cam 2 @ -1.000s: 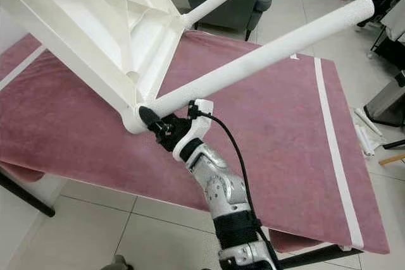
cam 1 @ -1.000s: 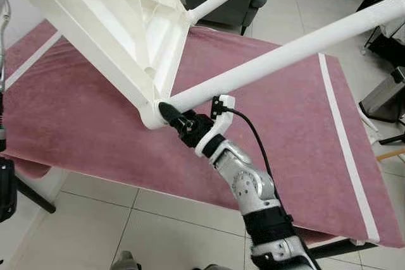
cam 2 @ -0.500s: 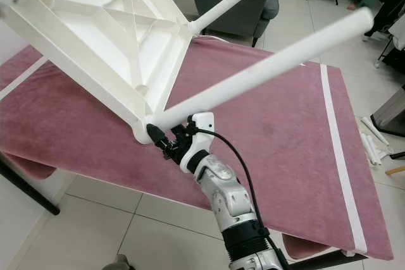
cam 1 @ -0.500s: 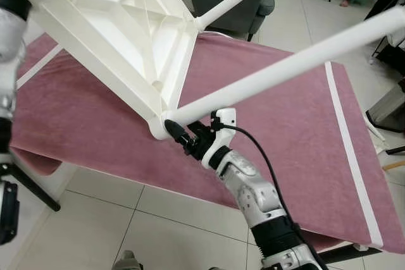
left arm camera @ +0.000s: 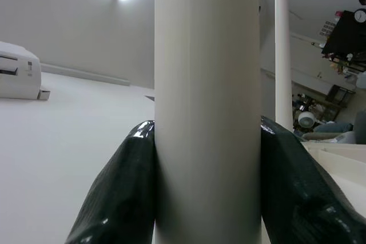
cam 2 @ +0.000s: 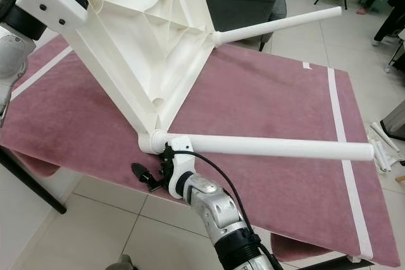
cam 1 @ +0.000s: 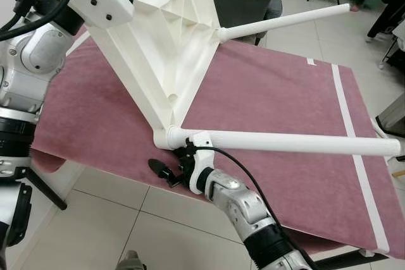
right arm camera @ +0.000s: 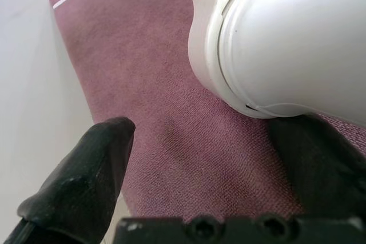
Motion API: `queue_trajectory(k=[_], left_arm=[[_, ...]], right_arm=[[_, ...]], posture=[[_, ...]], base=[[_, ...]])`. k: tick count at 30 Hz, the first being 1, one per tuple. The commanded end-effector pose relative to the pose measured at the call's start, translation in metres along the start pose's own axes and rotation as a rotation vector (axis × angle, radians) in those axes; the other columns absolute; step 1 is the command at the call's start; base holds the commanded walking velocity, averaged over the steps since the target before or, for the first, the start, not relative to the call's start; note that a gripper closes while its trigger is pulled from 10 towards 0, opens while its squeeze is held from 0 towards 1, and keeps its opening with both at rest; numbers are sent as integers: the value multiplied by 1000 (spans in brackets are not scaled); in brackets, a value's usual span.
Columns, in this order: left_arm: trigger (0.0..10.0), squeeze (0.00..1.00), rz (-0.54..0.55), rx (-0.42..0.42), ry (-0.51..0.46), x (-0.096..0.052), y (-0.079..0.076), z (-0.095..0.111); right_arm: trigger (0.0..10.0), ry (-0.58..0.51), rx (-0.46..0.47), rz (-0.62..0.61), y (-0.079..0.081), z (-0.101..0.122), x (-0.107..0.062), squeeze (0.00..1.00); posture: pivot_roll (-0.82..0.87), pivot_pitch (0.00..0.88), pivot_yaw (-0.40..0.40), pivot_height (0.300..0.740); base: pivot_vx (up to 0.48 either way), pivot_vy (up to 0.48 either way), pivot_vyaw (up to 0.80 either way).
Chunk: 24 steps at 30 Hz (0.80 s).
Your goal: Building children table
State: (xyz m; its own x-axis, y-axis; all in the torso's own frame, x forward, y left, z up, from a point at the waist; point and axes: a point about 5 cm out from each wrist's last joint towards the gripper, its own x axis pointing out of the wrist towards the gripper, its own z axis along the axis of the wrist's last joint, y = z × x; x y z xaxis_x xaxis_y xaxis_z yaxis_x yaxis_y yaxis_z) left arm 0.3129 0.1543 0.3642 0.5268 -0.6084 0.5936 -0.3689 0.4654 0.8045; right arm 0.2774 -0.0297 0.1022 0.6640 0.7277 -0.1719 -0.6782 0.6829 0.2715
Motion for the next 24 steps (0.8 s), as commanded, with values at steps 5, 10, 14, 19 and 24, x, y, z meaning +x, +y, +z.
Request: queue_trajectory(k=[5, 10, 14, 19, 24], left_arm=[[0, 0, -12, -25, -93, 1, -8, 16], [0, 0, -7, -39, -120, 3, -9, 22], [0, 0, 4, -46, -136, 4, -8, 25], [0, 0, 15, -56, -161, 8, -7, 31], [0, 0, 1, -87, -183, 10, -15, 37]], right_arm=[[10000, 38, -85, 112, 3, 0, -19, 0], [10000, 73, -49, 15, -16, -2, -35, 0], [10000, 48, 8, -105, -31, 0, -34, 0], [10000, 2, 83, -224, -44, 5, -31, 0], [10000, 4, -103, -30, -16, 14, -43, 0]], posture=[[154, 0, -38, 740], [149, 0, -36, 740], [147, 0, -35, 740], [147, 0, -30, 740], [152, 0, -33, 740]], base=[[0, 0, 0], [0, 0, 0], [0, 0, 0], [0, 0, 0], [0, 0, 0]])
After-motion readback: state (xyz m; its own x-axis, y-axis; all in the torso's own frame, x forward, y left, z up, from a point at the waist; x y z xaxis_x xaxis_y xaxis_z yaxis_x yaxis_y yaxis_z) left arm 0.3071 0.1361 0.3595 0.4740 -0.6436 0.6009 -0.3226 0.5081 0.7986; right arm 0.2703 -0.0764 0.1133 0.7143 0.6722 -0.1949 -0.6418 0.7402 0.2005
